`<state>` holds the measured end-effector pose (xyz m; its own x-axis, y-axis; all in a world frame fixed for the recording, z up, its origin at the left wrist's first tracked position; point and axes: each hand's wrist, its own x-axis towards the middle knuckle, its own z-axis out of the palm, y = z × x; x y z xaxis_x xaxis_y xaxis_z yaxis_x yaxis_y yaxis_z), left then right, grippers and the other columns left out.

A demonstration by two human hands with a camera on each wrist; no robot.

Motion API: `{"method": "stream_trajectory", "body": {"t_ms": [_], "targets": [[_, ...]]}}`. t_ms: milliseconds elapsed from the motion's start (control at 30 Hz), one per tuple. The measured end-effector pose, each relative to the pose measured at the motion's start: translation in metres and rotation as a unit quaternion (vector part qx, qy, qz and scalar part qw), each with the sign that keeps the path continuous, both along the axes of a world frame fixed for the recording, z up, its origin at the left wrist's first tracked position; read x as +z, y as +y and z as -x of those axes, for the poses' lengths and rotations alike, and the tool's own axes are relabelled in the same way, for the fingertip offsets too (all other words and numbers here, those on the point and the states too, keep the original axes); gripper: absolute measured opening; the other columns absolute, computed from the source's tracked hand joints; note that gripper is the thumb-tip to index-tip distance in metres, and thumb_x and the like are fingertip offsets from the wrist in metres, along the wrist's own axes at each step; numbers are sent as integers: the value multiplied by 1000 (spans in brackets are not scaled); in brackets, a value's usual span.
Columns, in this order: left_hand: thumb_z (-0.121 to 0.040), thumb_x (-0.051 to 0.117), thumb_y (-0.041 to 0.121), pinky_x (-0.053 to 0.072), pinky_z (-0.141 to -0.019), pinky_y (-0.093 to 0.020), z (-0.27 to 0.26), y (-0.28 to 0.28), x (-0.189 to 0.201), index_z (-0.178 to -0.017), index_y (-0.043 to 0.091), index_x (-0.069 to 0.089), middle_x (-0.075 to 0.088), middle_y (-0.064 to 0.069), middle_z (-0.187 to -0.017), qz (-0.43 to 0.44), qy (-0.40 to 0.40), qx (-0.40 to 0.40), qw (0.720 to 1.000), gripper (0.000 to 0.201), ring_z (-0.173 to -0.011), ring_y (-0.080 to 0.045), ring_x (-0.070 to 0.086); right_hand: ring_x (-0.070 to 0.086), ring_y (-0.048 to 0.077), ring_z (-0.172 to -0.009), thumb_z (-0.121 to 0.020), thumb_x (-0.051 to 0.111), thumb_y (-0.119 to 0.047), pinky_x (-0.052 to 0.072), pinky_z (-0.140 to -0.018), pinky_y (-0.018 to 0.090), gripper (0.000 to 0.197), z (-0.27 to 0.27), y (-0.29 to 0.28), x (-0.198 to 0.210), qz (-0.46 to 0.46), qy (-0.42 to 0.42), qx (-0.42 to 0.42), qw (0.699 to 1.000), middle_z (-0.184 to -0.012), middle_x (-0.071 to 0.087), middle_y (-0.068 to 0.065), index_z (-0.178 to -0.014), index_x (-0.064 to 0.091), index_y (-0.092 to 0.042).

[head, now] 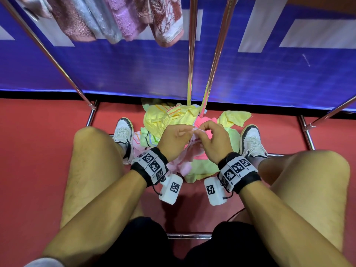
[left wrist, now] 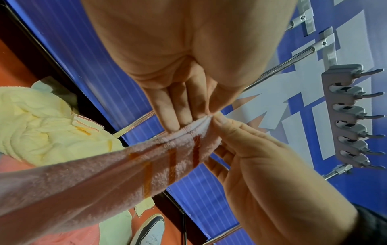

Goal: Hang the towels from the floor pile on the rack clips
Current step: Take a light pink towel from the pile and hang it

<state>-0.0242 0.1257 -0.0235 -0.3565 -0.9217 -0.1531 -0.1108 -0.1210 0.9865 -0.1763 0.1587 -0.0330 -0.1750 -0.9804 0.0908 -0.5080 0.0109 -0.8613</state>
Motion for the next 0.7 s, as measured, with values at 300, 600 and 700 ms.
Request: {"method": "stream_trajectory", "body": {"t_ms": [300,600,700], "targets": [[-80,73,-8,59,-83,-42,-7,1,8,-90,11,76,75,-18,-88,-7,11,-30,999,21,-80,-24,73,55,5,-73,-84,76,-26,37,-70,10,18,2,1,5,-28,-64,5,998,-76,66,-3,-69,65,-21],[-83,71,-5,57,-65,-23,-17,-10,22,-94,7,74,75,4,-73,33,14,8,999,16,-67,-8,68,56,25,-92,-75,59,-26,38,-88,28,18,5,-2,5,-39,-44,56,997,-84,64,2,-61,60,-15],[-86,68,-3,59,-66,-28,-24,-15,23,-90,9,75,74,4,-74,29,34,35,998,14,-69,-12,68,52,25,-102,-67,59,-27,38,-93,33,10,6,-2,1,-83,24,96,992,-100,63,5,-60,62,-20]]}}
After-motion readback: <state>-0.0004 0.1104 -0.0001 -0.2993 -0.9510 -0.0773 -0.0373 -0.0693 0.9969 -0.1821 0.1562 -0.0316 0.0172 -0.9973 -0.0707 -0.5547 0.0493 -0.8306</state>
